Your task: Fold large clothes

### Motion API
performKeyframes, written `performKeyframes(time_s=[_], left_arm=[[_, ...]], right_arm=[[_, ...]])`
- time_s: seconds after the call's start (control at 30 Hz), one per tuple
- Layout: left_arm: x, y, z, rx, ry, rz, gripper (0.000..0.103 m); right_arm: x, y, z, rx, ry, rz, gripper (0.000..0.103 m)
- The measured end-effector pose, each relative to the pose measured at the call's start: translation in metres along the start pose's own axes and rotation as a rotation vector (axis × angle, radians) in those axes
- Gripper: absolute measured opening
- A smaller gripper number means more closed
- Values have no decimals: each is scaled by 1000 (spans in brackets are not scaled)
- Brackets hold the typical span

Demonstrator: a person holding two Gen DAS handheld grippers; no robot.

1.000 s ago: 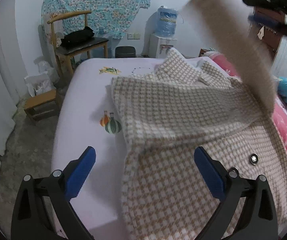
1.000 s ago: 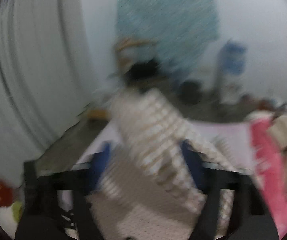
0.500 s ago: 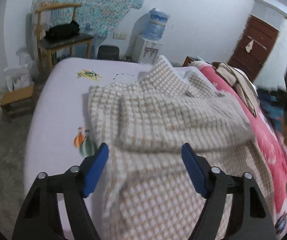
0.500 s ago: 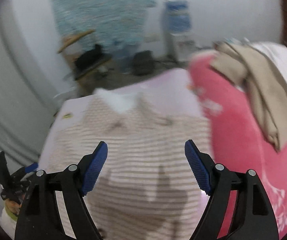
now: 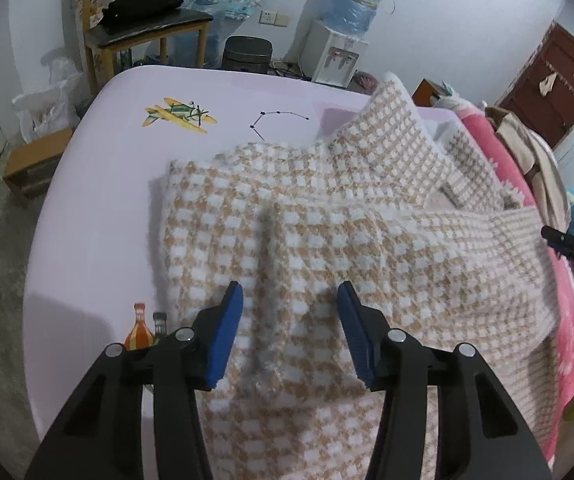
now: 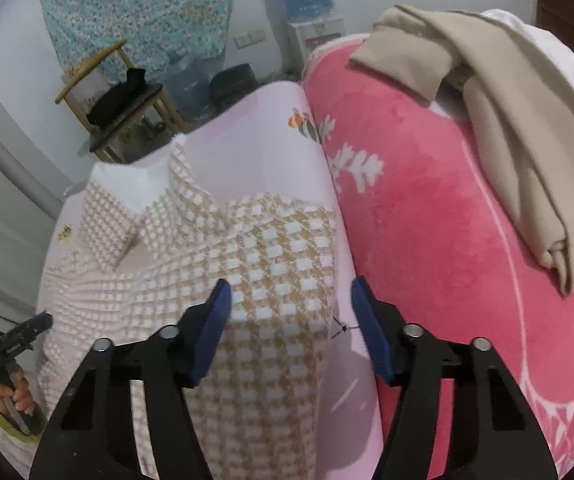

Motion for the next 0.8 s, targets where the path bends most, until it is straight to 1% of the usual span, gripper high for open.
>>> performKeyframes(time_s=[0.03,0.07,0.1,0.13,0.2,0.27,0.3,0.4,0.47,0.5,0.57,0.67,0.73,0.8], left_arm=[[0,-1,1,2,-18,9,38],[0,-1,1,5,-24,16,31],[4,0,1,4,-3,27,17],[4,0,1,7,-13,36,14],[7,-1,-3,29,-43,78,8],[12,-3,-12,59,-59,108,7],[15,-5,-25,94,-65,127,7],[14,-4,-48,148,-60,122,7],[9,4,-43,122,-73,108,6],[2,12,-34,94,-92,101,7],[-4,20,-27,79,-102,99,7],[-3,17,-34,122,-108,103,7],[-2,7,-46,172,-123,109,6],[-7,2,-48,185,-140,108,6]], right_arm=[[-2,0,3,-6,0,-3,45],[-3,-1,6,-9,1,-6,41],[-4,-3,8,-4,9,-10,38],[-5,-4,8,3,10,-14,30],[-7,-6,6,17,17,-21,26],[-7,-6,4,24,24,-27,23],[-7,-6,2,31,30,-32,23],[-9,-6,0,47,42,-52,21],[-13,-5,1,57,62,-79,20],[-15,-4,2,60,73,-93,20],[-19,-3,3,67,97,-111,17],[-23,-6,-1,92,134,-135,15],[-25,-8,-3,100,134,-136,14],[-27,-10,-1,102,134,-135,14]])
Point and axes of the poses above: each gripper's, at about its wrist camera, not at the fingertips, and z roughly the way its jaws point, x to its right, y to its underside, the point moved 10 cm from there along z, roughly the way its jaws point, and after that the axes turned 4 degrees about y, right-handed, at the moved point
